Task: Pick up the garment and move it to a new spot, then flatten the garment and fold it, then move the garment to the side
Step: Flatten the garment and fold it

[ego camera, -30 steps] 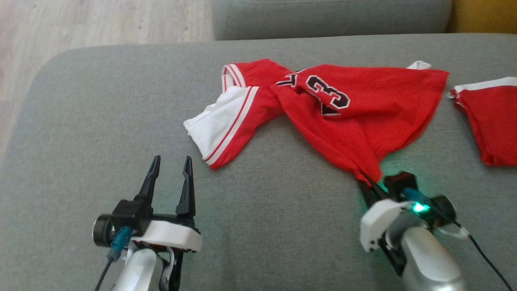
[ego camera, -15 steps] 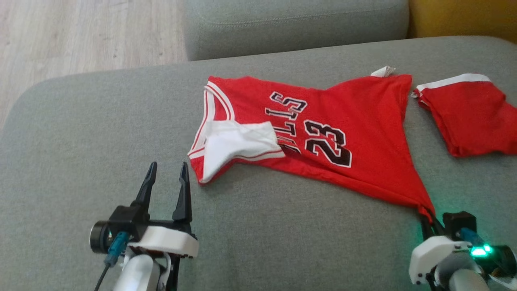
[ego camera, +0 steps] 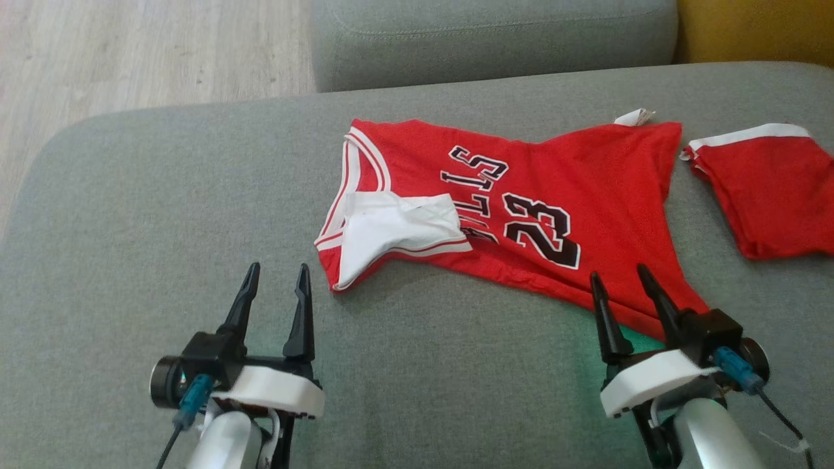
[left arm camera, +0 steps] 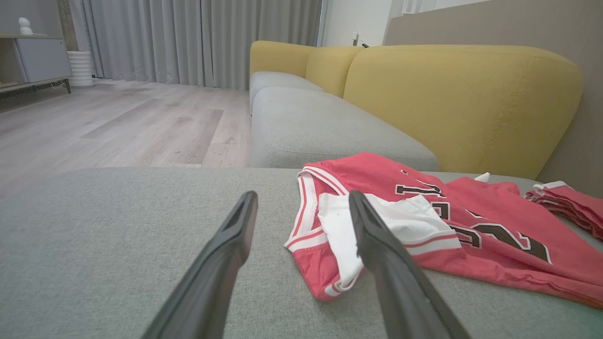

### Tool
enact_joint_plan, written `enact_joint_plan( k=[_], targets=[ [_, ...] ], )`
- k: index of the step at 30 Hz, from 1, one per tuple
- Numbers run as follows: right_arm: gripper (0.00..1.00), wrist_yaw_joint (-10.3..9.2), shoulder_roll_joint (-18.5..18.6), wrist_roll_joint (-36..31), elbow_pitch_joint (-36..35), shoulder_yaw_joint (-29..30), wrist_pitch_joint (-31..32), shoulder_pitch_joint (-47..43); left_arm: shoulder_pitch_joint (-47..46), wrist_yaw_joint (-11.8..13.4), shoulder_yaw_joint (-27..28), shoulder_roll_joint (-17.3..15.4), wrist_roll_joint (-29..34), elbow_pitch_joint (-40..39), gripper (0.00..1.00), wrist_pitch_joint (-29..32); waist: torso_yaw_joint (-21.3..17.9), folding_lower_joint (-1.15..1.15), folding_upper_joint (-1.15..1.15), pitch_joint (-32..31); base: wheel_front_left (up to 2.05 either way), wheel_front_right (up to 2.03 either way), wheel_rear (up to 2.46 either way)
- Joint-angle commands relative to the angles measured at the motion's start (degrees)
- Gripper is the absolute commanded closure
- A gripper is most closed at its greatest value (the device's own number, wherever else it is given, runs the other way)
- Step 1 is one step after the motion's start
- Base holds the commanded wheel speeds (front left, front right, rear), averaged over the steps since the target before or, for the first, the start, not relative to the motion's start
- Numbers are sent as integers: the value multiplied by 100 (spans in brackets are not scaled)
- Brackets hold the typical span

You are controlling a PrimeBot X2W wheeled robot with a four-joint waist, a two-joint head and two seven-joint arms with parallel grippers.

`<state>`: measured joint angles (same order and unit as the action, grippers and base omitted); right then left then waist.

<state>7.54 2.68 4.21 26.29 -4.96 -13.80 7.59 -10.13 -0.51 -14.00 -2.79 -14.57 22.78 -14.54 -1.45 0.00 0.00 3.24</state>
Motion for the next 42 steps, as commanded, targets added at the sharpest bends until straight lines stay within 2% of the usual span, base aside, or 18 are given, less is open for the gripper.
enact_joint_plan(
  k=[1, 9, 16, 23, 28, 39, 41, 42],
  targets=[
    [0, -5, 21, 64, -218, -198, -89, 107, -206, 15, 142, -10, 20, -181, 0, -46, 22, 0, 0, 44, 0, 0, 0],
    [0, -5, 21, 136, -390, -505, -112, 263, -288, -17, 42, -10, 40, -163, 0, -46, 223, 0, 0, 232, 0, 0, 0],
    [0, -5, 21, 355, -150, -1034, 30, 1036, -424, 1, -182, -10, -40, -129, 0, -46, 631, 0, 0, 448, 0, 0, 0],
    [0, -5, 31, 562, 935, -1424, 499, 2092, -549, 64, -392, -10, -173, -108, 0, -46, 1105, 0, 0, 675, 0, 0, 0],
    [0, -5, 135, 686, 1757, -1729, 519, 2652, -634, 117, -560, -9, -275, -120, 0, -46, 1379, 0, 0, 832, 0, 0, 0],
    [0, -5, 128, 791, 3078, -2165, 277, 3305, -815, 206, -592, -9, -348, -169, 0, -46, 1469, 0, 0, 1065, 0, 0, 0],
    [100, -5, 102, 862, 3236, -2263, 240, 3369, -823, 214, -596, -9, -350, -174, 0, -46, 1453, 0, 0, 1082, 0, 0, 0],
    [100, -5, 89, 920, 3293, -2320, 218, 3390, -827, 216, -598, -9, -348, -173, 0, -46, 1444, 0, 0, 1085, 0, 0, 0]
  ],
)
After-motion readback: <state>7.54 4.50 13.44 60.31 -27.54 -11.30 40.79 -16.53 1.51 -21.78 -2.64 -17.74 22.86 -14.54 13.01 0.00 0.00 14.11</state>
